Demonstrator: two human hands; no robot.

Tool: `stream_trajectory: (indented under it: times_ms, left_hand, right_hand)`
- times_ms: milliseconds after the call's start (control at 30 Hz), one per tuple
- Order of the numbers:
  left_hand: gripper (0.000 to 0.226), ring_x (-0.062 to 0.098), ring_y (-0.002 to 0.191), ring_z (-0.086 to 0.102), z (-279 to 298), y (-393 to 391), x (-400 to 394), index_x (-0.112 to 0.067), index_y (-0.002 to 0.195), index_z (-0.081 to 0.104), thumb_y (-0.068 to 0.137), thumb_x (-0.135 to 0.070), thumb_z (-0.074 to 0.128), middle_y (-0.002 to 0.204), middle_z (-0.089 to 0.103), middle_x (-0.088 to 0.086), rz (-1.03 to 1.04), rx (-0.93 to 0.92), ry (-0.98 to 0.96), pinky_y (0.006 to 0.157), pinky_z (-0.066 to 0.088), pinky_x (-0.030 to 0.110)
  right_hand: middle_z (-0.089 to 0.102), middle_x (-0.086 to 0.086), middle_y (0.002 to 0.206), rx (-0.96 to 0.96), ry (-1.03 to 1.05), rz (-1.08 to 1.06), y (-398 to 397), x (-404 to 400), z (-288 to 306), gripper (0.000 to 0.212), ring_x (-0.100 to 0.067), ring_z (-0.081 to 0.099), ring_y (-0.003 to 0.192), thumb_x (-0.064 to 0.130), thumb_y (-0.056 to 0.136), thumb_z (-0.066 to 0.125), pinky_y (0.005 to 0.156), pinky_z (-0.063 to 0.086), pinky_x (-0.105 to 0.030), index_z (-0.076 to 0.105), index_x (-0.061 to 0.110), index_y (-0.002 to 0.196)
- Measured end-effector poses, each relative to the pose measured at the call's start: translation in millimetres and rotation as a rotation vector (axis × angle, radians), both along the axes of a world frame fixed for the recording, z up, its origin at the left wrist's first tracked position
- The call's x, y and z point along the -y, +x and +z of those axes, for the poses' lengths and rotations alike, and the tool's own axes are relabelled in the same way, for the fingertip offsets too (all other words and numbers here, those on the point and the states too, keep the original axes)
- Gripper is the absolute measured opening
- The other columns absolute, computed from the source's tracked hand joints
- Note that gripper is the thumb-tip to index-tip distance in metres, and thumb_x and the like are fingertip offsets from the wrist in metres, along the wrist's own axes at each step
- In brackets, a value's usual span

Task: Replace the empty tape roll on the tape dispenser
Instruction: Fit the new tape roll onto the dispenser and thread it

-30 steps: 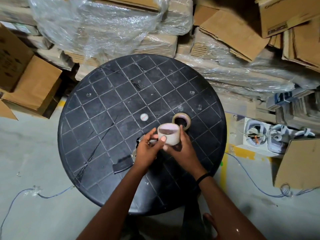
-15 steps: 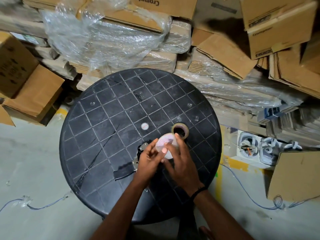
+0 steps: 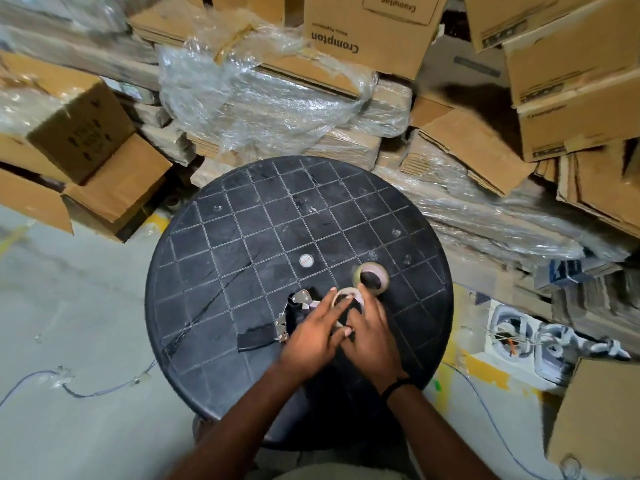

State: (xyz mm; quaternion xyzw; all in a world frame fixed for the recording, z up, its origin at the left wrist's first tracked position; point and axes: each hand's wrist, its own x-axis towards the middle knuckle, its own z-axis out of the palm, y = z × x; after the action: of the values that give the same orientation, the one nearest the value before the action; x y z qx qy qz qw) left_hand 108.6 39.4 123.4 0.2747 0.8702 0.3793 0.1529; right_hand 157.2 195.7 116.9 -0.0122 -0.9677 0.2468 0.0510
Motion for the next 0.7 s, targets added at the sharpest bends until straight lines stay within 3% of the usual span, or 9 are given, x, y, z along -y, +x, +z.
stream_trajectory:
  times_ms: [133,233,400,500,567,633,700]
  left_hand:
    - [0.071,0.025,0.153,0.016,-29,20,-27,-0.025,0.16,0.009,0.1,-0.045,0.04,0.167,-0.009,-0.001,-0.059,0.134,-0.162,0.118,0.032,0.044]
    - [0.081,0.025,0.154,0.002,-39,22,-44,-0.03,0.159,-0.005,0.099,-0.035,0.049,0.166,-0.017,-0.007,-0.121,0.174,-0.283,0.121,0.025,0.049]
    - [0.084,0.029,0.154,-0.004,-60,7,-45,-0.03,0.159,-0.006,0.098,-0.032,0.053,0.164,-0.022,-0.008,-0.224,0.16,-0.404,0.12,0.024,0.052]
    - [0.083,0.032,0.154,-0.003,-70,-4,-33,-0.027,0.16,0.0,0.097,-0.031,0.054,0.161,-0.025,-0.007,-0.239,0.121,-0.398,0.123,0.019,0.048]
    - [0.08,0.032,0.154,-0.003,-71,-8,-20,-0.025,0.16,0.003,0.097,-0.03,0.053,0.16,-0.025,-0.006,-0.21,0.112,-0.396,0.123,0.018,0.046]
    - [0.08,0.027,0.154,-0.001,-68,-11,-6,-0.027,0.16,0.002,0.097,-0.032,0.052,0.164,-0.021,-0.004,-0.114,0.126,-0.354,0.123,0.021,0.044]
    - [0.078,0.024,0.154,0.004,-63,-9,7,-0.028,0.16,0.004,0.097,-0.034,0.051,0.167,-0.012,-0.001,-0.015,0.133,-0.296,0.121,0.025,0.042]
  right_hand:
    - [0.029,-0.011,0.158,0.201,0.056,0.078,-8,-39,-39,0.045,-0.034,0.031,0.142,0.029,0.074,0.067,0.108,0.044,-0.042,0.057,0.019,0.117]
    - [0.039,-0.01,0.147,0.284,0.056,0.034,-23,-61,-55,0.039,-0.031,0.041,0.131,0.034,0.085,0.055,0.103,0.047,-0.044,0.051,0.024,0.122]
    - [0.041,-0.009,0.142,0.42,0.008,-0.071,-42,-71,-81,0.057,-0.032,0.045,0.124,0.028,0.081,0.067,0.098,0.049,-0.043,0.046,0.024,0.134]
    - [0.046,-0.008,0.133,0.482,-0.022,-0.081,-47,-68,-99,0.067,-0.031,0.049,0.119,0.04,0.072,0.079,0.097,0.049,-0.041,0.046,0.021,0.128]
    - [0.053,-0.008,0.124,0.471,-0.032,-0.119,-51,-66,-105,0.075,-0.03,0.051,0.113,0.058,0.064,0.08,0.093,0.049,-0.041,0.05,0.02,0.121]
    - [0.057,-0.008,0.116,0.377,-0.018,-0.213,-60,-64,-101,0.075,-0.03,0.052,0.107,0.076,0.065,0.068,0.085,0.05,-0.042,0.053,0.02,0.113]
    - [0.058,-0.01,0.11,0.253,0.013,-0.319,-74,-65,-94,0.069,-0.033,0.054,0.103,0.078,0.07,0.063,0.078,0.051,-0.043,0.053,0.02,0.105]
